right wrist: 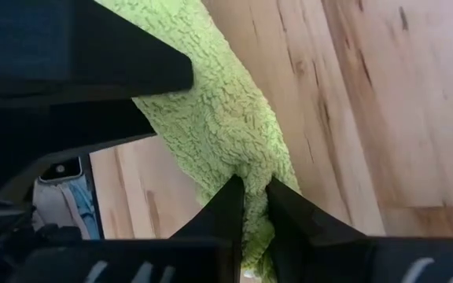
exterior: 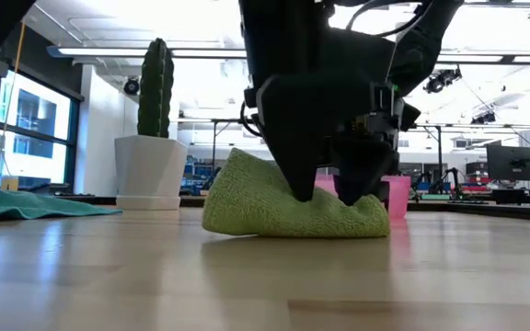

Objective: Roll microfiber towels into tight, uniform cylinder then place into a basket
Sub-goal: Roll the light green microfiber cloth, then put the light green microfiber cloth into the pink bin

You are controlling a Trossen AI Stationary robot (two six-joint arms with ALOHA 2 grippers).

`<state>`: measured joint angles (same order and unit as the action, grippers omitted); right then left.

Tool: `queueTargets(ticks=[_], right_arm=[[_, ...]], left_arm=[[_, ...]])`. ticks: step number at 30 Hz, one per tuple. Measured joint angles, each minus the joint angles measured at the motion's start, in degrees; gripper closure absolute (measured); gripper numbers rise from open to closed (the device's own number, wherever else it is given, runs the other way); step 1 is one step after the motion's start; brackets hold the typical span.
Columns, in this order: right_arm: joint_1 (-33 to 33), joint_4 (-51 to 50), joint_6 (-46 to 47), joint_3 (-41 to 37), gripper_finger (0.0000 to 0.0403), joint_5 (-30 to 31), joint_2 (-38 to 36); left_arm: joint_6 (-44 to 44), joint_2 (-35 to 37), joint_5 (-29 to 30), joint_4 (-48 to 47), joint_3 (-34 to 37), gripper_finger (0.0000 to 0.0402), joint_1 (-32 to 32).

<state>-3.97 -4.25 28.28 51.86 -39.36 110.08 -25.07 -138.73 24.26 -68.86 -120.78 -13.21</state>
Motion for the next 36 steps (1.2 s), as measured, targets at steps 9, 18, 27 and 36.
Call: queueTargets(ticks=[9,18,27,36], right_arm=[[-0.19,-0.66,-2.87,0.00,0.0370,-0.14,-0.02],[-0.26,-0.20,-4.39,-0.02,0.0370,-0.93,-0.01],[-0.09,-0.67,-14.95,-0.13,0.0370,-1.35,-1.10],[0.87,-12.06,-28.80,-0.26,0.0356,1.09,-9.87]], left_arm=[[2.08,-1.85,-3.90,1.16,0.01,0.0222,-1.13],[3.10,-4.26,-2.61,2.03,-0.18,0.0223,-2.43],[1.47,-4.67,0.01,2.58,-0.05,0.0338,-3.25],[-0.29,-4.93,3.01,-0.31,0.09,0.0380,-4.87]])
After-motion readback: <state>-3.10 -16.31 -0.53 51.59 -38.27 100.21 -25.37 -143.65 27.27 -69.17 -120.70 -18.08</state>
